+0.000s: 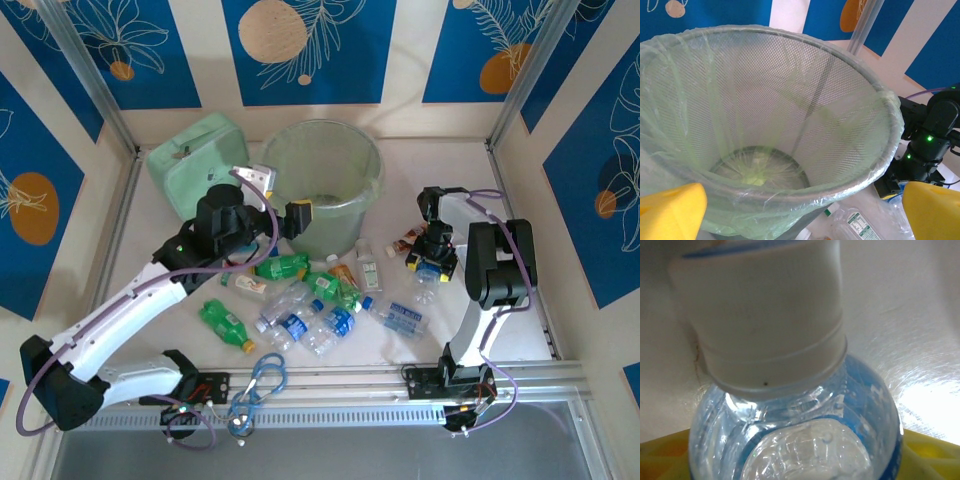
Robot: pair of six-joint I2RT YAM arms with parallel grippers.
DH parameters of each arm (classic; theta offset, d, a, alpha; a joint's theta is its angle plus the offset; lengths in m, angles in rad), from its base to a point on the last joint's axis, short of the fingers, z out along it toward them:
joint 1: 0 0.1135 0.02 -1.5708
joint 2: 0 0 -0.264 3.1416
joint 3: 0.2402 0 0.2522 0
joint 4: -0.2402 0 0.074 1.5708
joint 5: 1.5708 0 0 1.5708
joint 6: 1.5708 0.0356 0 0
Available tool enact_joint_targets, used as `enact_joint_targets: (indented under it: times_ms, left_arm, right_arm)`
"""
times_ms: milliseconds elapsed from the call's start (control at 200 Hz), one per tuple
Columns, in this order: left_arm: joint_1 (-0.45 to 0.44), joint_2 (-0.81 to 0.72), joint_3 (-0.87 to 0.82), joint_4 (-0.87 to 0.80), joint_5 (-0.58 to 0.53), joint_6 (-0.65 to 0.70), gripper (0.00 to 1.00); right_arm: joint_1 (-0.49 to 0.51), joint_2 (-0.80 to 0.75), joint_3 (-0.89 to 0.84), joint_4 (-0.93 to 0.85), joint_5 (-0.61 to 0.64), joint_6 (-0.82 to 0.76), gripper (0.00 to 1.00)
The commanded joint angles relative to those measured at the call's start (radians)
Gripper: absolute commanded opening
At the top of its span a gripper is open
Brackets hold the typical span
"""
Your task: Put the plastic bottles in the bin
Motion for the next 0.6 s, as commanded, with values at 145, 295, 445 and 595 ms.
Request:
enact_joint_targets:
  times_ms: [145,295,445,595]
  left_arm:
    - [-0.003,-0.001,0.036,-0.044,-0.053,0.016,1.00]
    - [-0.002,0.003,0.066,-0.083,-0.123,0.001,1.00]
    - [-0.002,-0.008,0.084,-0.077,-0.128,-0.028,1.00]
    - [-0.002,-0.026,0.093,-0.031,-0.109,-0.061,1.00]
  right_arm:
    - [0.006,-0.082,-0.050,0.013,-0.032,0.000,0.67]
    - [0.011,-0.173,-0.041,0.003,-0.061,-0.005,0.65]
    - [0.023,-0.281,0.011,-0.037,-0.106,-0.005,0.64]
    - [0.047,-0.428,0.138,-0.052,-0.229,-0.003,0.64]
